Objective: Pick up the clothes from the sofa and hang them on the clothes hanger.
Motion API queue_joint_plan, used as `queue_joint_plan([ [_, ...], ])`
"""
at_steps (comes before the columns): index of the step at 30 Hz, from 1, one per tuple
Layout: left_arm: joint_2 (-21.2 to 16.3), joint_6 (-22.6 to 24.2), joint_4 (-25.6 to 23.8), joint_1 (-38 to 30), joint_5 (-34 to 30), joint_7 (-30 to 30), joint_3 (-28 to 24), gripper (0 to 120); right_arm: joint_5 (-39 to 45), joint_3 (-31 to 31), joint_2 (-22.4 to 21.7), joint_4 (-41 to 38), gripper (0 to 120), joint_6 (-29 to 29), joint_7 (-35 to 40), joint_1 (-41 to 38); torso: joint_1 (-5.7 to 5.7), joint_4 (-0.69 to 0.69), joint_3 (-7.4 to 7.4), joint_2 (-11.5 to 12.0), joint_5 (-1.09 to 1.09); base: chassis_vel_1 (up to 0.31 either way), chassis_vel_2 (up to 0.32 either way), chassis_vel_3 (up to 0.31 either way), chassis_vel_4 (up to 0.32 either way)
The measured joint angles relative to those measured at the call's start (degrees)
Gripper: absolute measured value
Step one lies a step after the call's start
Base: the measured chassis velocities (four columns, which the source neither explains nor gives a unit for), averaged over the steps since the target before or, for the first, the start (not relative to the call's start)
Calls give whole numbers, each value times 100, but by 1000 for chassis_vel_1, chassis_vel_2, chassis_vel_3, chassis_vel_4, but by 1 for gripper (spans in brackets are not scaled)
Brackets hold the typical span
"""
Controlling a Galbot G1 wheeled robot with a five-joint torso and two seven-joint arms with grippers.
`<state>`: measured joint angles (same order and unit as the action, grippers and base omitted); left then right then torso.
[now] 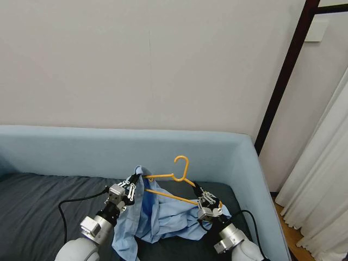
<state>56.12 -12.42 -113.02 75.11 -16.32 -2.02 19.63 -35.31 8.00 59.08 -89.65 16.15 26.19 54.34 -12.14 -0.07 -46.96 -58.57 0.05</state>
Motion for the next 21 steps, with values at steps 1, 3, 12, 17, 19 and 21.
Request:
queue_joint_plan([
  [1, 18, -9, 10, 18, 26, -3, -14, 0, 12, 28, 16, 12, 5, 5, 7, -30, 0, 0, 0, 0, 0, 0, 0, 0, 0],
  [3, 34, -15, 19, 35, 50, -7, -31, 0, 32, 57, 27, 24, 5, 6, 14, -61, 0, 0, 0, 0, 0, 0, 0, 0, 0],
  [12, 42, -52, 45, -11, 69, -35, -62, 0, 18, 119, -18, 173, 5, -13, -21, -168, 0, -1, 0, 0, 0, 0, 0, 0, 0],
  [17, 28, -28, -52, -89, 2, -77, -74, 0, -304, 191, -55, 322, 5, -18, -140, -209, 0, -2, 0, 0, -1, 0, 0, 0, 0],
  [19, 37, -26, -57, -92, 7, -101, -104, 0, -373, 232, -29, 352, 5, -4, -160, -233, 0, -2, 0, 0, -2, 0, 0, 0, 0],
  [21, 73, -24, -51, -83, 61, -134, -177, 0, -412, 296, 30, 388, 5, 29, -179, -287, 0, -1, 0, 0, -1, 0, 0, 0, 0],
])
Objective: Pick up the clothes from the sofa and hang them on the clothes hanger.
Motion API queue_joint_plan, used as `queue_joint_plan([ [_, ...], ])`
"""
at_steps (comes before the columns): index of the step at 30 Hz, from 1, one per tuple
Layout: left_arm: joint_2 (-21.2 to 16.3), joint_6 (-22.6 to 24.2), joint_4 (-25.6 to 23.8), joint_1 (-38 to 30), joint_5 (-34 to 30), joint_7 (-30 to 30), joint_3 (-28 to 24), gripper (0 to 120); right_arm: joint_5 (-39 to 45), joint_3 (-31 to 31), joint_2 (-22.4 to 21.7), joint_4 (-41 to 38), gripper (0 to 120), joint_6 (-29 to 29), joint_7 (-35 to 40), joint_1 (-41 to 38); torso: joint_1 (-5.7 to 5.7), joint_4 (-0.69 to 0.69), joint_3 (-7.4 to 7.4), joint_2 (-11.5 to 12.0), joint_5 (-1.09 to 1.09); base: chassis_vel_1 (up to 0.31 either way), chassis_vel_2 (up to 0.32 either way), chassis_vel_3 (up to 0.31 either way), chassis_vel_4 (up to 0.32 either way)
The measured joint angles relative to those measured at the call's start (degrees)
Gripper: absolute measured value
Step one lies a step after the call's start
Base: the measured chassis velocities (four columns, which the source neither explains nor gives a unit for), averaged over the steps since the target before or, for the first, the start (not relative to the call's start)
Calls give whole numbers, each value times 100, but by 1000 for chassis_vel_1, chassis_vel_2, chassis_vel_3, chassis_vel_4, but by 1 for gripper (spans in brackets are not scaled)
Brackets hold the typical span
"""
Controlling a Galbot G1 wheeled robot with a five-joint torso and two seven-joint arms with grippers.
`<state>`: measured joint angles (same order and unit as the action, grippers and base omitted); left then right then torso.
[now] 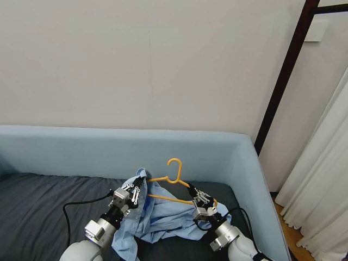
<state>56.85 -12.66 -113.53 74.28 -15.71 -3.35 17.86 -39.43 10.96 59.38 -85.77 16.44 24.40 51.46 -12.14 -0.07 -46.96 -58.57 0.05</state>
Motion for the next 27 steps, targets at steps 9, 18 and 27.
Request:
queue_joint_plan([
  [9, 226, -143, 280, 44, 336, -135, -427, 0, 353, 114, 239, -6, 5, 170, 15, -190, 0, 0, 0, 0, 0, 0, 0, 0, 0],
  [18, 317, -217, 487, -66, 412, -145, -609, 0, 751, 99, 310, -119, 5, 180, 187, -154, 0, 0, 0, 0, 0, 0, 0, 0, 0],
  [27, 327, -253, 658, -149, 470, -124, -673, 0, 1205, 177, 307, -270, 5, 106, 282, -26, 0, -1, 0, 0, 0, 0, 0, 0, 0],
])
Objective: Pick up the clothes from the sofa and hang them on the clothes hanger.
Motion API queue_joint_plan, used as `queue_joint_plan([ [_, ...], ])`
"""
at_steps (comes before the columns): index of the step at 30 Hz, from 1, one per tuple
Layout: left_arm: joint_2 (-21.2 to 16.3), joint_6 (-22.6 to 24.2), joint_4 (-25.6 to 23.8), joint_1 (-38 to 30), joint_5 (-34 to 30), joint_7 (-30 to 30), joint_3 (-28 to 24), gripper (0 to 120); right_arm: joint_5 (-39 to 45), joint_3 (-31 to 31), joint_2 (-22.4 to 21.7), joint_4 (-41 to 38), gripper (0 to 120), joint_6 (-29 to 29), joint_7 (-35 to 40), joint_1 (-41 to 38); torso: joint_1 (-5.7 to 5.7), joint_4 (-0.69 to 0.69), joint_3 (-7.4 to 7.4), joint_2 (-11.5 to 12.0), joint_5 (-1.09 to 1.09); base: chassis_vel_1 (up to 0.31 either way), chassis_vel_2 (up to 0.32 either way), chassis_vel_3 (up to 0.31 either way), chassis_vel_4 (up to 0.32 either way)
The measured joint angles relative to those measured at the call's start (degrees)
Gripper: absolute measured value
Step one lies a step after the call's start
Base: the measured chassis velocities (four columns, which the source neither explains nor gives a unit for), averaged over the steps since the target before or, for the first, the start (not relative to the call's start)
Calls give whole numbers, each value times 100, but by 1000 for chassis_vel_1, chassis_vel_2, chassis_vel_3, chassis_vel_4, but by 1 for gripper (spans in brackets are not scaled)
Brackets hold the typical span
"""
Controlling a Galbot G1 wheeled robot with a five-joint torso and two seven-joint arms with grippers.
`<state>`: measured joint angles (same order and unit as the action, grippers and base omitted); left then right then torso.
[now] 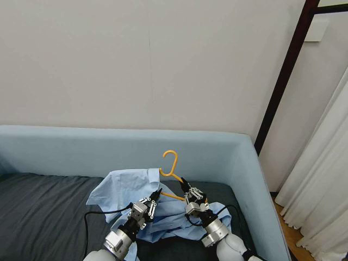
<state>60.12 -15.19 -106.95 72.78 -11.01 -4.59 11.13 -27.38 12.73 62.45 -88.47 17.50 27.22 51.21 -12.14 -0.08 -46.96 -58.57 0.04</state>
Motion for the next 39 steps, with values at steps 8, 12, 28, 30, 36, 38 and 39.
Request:
queue_joint_plan([
  [8, 73, -78, 200, -74, 99, 62, -102, 0, 699, 157, -32, -246, 5, -184, 78, -107, 0, 0, 0, 0, 0, 0, 0, 0, 0],
  [12, 73, -101, 221, -103, 83, 167, -116, 0, 720, 73, -80, -265, 5, -158, 63, -192, 0, 0, 0, 0, 0, 0, 0, 0, 0],
  [28, -233, -1146, -51, 167, -153, -15, 276, 50, 572, -431, -556, -594, 5, -58, -119, -552, 0, 2, 0, 0, 1, 0, 0, 0, 0],
  [30, -436, -1188, -201, 188, -420, -194, 424, 58, 456, -535, -631, -595, 5, -19, -145, -557, 0, 2, 0, 0, 1, 0, 0, 0, 0],
  [36, -1308, -1133, -689, 40, -1499, -743, 703, 80, 96, -726, -640, -337, 5, 81, -145, -474, 0, 0, 0, 0, 1, 0, 0, 0, 0],
  [38, -1561, -1088, -731, -87, -1744, -855, 731, 85, -36, -757, -590, -286, 5, 111, -137, -429, 0, 1, 0, 0, 3, 0, 0, 0, 0],
  [39, -1652, -1069, -737, -134, -1831, -901, 735, 86, -89, -768, -571, -271, 5, 122, -135, -416, 0, 1, 1, 0, 2, 0, 0, 0, 0],
])
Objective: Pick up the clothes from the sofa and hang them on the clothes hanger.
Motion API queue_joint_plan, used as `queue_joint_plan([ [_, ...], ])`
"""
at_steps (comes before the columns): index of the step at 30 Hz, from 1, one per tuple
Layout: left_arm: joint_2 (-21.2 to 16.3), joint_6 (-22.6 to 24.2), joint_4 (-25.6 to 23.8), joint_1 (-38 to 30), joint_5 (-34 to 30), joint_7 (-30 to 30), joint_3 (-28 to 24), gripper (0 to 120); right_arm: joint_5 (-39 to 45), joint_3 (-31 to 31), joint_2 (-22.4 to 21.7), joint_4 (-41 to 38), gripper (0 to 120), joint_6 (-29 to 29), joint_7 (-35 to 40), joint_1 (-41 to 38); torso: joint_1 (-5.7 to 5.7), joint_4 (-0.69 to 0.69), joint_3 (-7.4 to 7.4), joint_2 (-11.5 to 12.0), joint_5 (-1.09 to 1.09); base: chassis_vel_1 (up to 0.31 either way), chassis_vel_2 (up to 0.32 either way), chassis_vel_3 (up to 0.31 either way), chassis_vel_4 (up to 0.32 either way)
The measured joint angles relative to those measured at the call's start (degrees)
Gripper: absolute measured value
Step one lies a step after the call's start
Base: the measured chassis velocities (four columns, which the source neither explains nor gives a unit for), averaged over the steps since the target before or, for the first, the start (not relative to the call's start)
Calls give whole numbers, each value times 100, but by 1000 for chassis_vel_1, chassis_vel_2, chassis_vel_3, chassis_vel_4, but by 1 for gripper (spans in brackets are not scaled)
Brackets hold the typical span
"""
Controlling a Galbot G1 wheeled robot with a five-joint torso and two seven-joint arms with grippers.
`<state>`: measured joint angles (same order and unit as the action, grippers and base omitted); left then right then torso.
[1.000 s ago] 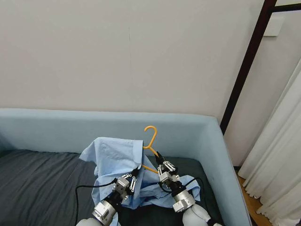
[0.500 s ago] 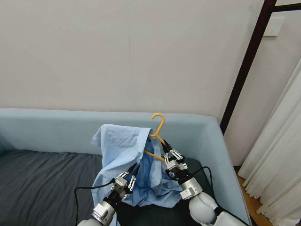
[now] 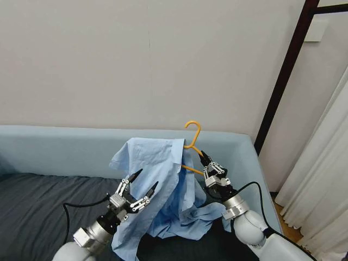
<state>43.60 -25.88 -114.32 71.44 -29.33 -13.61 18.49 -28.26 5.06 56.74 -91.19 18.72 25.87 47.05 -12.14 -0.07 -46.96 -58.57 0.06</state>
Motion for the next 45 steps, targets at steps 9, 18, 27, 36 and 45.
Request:
queue_joint_plan([
  [9, -1591, 433, 592, -1339, -1457, -1343, -287, 100, -704, 92, 366, 191, 5, 108, 23, 106, 0, -2, -1, 0, 0, 0, 0, 0, 0],
  [18, -1930, 846, 1667, -2366, -2035, -2781, -767, 100, -981, 482, 513, 213, 5, 265, 22, -50, 0, 4, 0, 0, 0, 0, 0, 0, 0],
  [27, -1602, 1354, 2411, -3684, -1897, -3874, -1907, 100, -1449, 261, 476, 113, 5, 463, 22, 169, 0, -2, -1, 0, -2, 0, 0, 0, 0],
  [36, -1368, 1714, 2712, -4159, -1579, -4477, -2197, 81, -2030, 28, 602, 153, 5, 596, 28, 226, -1, 0, -1, 0, -2, 0, 0, 0, 0],
  [45, -1192, 1831, 3064, -4272, -1235, -4821, -2179, 47, -2343, -52, 701, 218, 5, 633, 101, 156, -1, 1, -1, 0, -2, 0, 0, 0, 0],
])
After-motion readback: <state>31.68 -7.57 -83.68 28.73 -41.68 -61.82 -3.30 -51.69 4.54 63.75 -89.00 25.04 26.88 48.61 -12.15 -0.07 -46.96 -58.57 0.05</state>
